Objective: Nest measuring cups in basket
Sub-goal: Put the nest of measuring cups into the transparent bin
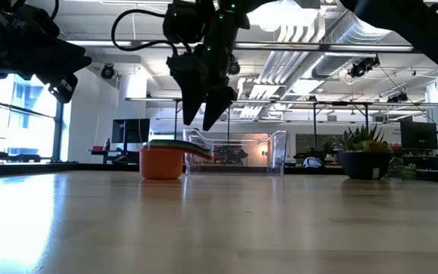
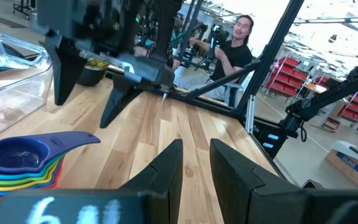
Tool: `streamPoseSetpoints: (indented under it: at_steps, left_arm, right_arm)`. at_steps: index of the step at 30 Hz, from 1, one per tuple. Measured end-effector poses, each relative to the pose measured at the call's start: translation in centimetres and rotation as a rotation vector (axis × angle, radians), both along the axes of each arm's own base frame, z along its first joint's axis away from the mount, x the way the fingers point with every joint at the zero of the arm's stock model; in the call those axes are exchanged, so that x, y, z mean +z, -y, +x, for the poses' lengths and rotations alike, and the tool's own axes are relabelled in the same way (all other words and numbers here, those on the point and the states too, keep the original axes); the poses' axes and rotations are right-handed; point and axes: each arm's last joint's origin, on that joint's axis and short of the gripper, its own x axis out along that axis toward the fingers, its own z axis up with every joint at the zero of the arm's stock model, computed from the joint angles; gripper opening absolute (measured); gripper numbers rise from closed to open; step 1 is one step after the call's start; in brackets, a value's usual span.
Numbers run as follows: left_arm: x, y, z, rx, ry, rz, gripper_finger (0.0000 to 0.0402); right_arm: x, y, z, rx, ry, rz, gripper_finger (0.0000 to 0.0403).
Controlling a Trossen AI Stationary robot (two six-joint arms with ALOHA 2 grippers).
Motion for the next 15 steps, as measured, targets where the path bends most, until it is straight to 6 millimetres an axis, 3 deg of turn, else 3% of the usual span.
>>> streamPoseSetpoints:
  at_steps: [15]
  left_arm:
    - [0.0, 0.0, 0.0, 0.0, 0.0, 0.0, 0.0071]
  right_arm:
    - [-3.1, -0.4, 0.1, 0.049, -0.018, -0.008, 0.0332]
